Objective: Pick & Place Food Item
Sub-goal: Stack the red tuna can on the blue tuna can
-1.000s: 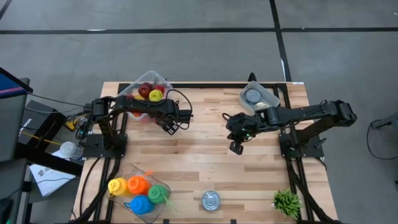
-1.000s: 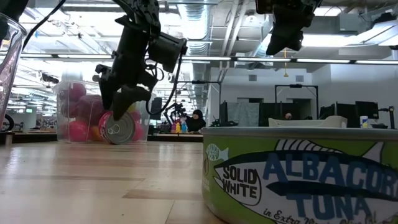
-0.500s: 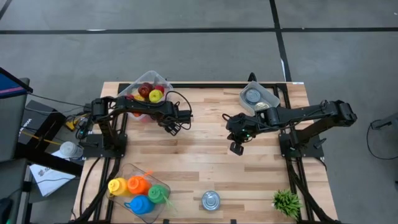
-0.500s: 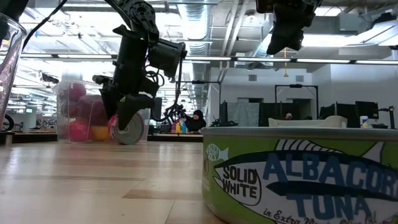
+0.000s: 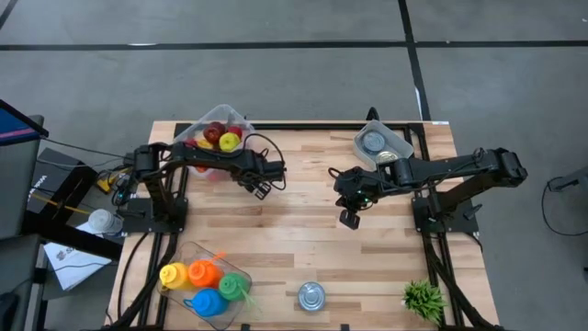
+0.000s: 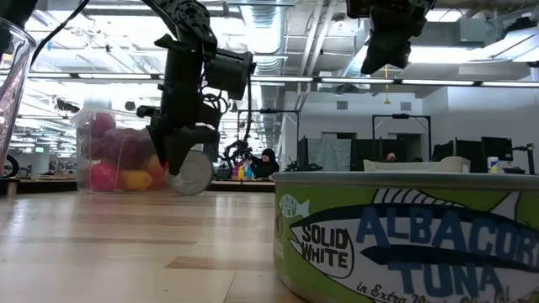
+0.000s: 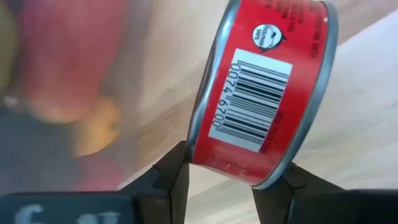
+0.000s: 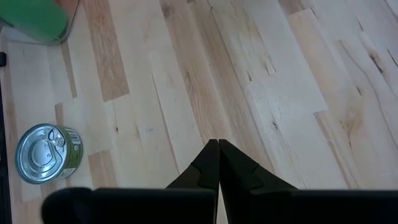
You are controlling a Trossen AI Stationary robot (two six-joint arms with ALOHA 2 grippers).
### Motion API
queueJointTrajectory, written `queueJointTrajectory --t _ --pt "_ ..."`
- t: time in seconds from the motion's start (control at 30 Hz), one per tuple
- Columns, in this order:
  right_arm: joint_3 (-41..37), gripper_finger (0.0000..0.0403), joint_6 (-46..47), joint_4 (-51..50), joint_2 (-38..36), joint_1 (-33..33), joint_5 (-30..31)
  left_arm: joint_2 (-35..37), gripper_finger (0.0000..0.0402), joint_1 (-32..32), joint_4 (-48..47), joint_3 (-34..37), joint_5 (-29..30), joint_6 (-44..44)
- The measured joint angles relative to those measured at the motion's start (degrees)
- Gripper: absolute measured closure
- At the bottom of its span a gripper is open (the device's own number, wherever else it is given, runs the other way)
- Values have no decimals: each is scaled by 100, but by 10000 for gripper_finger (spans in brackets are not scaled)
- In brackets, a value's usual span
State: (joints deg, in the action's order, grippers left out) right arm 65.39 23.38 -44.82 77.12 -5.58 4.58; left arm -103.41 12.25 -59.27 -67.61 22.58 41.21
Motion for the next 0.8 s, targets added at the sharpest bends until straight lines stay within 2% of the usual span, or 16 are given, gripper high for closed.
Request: queueJointTrajectory --t 0.1,0.2,0.43,0.6,0.7,0.8 --pt "0 396 -41 0 0 -2 -2 150 281 -22 230 13 -155 -37" --pt "0 366 -167 2 0 16 -2 512 281 -22 544 9 -362 -47" --pt "-4 237 -432 258 0 164 -3 1665 281 -25 1492 6 -1180 -27" --pt "-4 154 -437 1189 -22 338 -32 2370 281 -29 2787 4 -2003 -209" --pt "2 135 -355 1821 -104 517 -237 2689 281 -44 3574 0 -2461 -359" --pt "-9 132 -194 2195 -242 760 -525 2956 281 -63 4154 0 -2633 -368"
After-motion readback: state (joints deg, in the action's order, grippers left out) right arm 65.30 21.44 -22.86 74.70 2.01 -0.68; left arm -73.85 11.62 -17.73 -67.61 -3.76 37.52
